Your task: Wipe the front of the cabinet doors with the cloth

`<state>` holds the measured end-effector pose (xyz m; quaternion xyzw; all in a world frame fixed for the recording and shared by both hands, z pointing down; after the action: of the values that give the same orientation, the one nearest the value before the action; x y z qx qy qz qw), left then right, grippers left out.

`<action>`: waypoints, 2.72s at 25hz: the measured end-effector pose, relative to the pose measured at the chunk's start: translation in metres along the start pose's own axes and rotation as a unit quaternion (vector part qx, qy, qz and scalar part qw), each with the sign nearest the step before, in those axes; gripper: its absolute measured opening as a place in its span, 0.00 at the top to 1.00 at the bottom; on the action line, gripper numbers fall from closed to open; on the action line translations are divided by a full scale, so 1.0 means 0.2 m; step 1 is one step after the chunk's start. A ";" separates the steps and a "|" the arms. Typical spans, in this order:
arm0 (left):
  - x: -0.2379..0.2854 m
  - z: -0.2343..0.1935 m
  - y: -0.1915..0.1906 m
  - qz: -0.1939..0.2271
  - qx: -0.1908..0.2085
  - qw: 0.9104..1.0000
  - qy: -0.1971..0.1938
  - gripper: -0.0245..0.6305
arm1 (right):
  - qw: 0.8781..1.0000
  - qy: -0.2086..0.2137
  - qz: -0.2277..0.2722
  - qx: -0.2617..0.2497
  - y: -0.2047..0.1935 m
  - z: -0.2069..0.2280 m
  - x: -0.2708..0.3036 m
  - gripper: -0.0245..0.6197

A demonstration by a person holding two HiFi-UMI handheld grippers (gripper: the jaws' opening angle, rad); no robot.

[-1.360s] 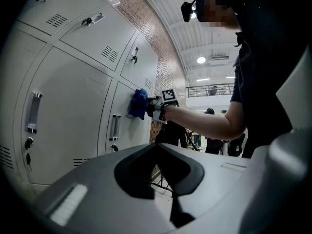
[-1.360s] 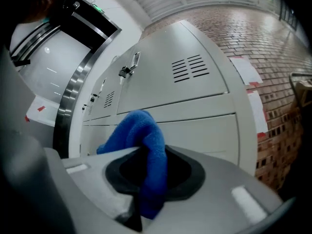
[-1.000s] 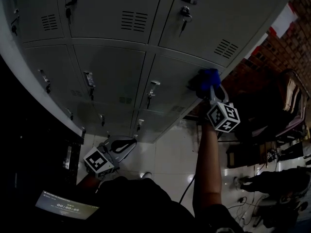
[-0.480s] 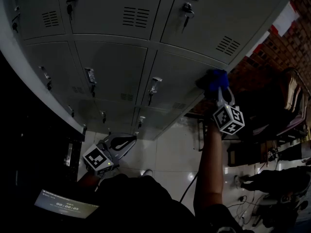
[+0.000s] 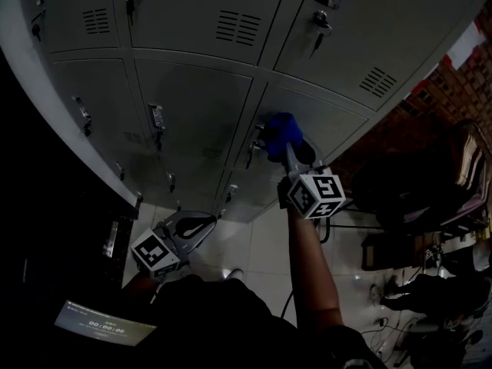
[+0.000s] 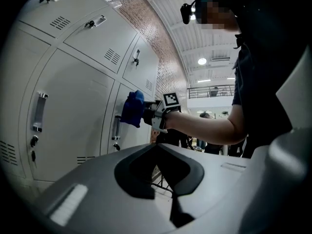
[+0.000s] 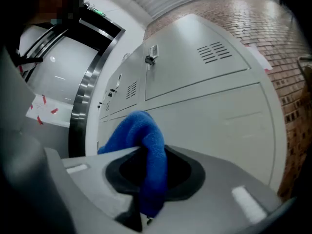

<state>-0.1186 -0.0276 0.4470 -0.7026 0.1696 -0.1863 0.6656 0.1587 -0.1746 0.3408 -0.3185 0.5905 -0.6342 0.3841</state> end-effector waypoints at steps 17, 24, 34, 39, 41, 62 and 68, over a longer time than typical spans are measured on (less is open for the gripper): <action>-0.11 -0.04 0.00 -0.001 -0.011 1.000 0.022 0.96 | 0.999 -0.002 -0.046 -0.011 -0.17 0.02 0.20 0.85; 0.02 -0.02 0.01 0.000 -0.008 1.000 -0.006 0.96 | 0.996 -0.072 -0.052 -0.007 -0.18 0.28 -0.03 0.85; 0.11 0.02 0.01 -0.008 -0.002 1.000 -0.029 0.96 | 0.982 -0.187 -0.031 0.008 -0.14 0.66 -0.36 0.85; 0.11 0.03 0.00 -0.008 -0.001 0.999 -0.031 0.96 | 0.979 -0.201 -0.027 0.025 -0.16 0.72 -0.42 0.85; 0.11 0.04 0.01 -0.007 -0.003 0.999 -0.032 0.96 | 0.979 -0.199 -0.021 0.031 -0.15 0.71 -0.42 0.85; -0.12 0.01 0.00 -0.012 -0.015 1.000 0.023 0.96 | 0.996 0.004 -0.084 0.022 -0.48 -0.08 0.20 0.85; -0.20 -0.02 -0.03 -0.012 -0.016 0.999 0.037 0.96 | 0.995 -0.005 -0.104 0.013 -0.53 -0.05 0.25 0.85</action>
<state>-0.1544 -0.0109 0.4519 -0.7081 0.1885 -0.2171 0.6450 0.1125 -0.2115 0.4427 -0.3765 0.5442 -0.6763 0.3236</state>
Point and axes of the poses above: the fingertips, and each gripper's own axes: x forward along the fingers, z to its right, y out of its top, the point moved 10 cm from there along -x, backward along the fingers, and after that the axes turned 3 degrees about x, right-handed, at the moved point
